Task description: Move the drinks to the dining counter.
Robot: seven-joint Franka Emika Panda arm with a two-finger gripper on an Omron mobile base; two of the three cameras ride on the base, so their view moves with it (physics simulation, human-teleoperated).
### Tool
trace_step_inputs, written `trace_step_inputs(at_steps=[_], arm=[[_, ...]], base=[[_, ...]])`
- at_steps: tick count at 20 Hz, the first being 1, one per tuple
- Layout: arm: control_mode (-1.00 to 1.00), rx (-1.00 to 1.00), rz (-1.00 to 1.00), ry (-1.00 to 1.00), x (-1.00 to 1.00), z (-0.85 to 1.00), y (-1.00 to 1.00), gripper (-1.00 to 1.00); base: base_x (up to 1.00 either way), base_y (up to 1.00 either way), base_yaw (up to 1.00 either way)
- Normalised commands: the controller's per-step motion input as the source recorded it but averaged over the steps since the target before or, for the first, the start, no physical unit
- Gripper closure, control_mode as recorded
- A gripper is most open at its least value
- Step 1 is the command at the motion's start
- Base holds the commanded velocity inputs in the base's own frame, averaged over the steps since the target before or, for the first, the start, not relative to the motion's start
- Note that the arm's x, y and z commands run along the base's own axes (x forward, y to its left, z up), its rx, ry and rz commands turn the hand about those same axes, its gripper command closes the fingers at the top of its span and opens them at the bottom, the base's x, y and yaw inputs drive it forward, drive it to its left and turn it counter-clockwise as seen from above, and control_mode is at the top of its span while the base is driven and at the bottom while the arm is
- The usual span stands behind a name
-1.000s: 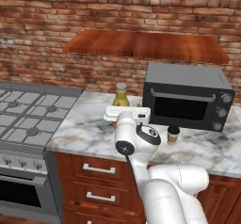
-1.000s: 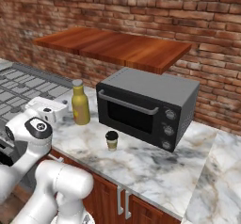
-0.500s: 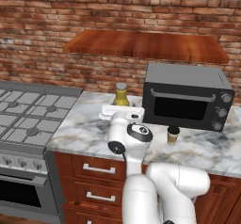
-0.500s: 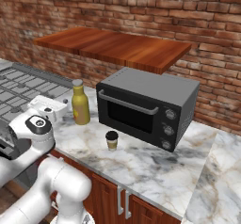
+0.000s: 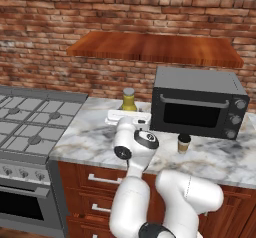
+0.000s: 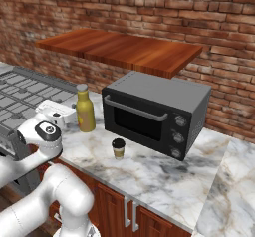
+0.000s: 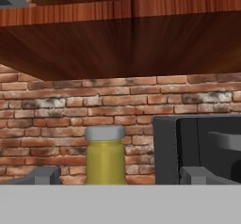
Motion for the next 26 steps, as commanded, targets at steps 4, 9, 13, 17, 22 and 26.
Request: trace_step_inputs(at_steps=[4,9,13,17,22,26], arm=[[-1.00,0.00,0.00,0.00,0.21,-0.07,0.00,-1.00],[-1.00,0.00,0.00,0.00,0.25,-0.06,0.09,-1.00],[-1.00,0.00,0.00,0.00,0.20,0.00,0.14,-1.00],[-1.00,0.00,0.00,0.00,0.09,0.00,0.12,-1.00],[-1.00,0.00,0.00,0.00,0.12,0.00,0.00,-1.00],[-1.00,0.00,0.00,0.00,0.14,0.00,0.00,-1.00]], base=[[0.00,0.00,0.00],[0.00,0.00,0.00],[0.00,0.00,0.00],[0.00,0.00,0.00],[0.00,0.00,0.00],[0.00,0.00,0.00]])
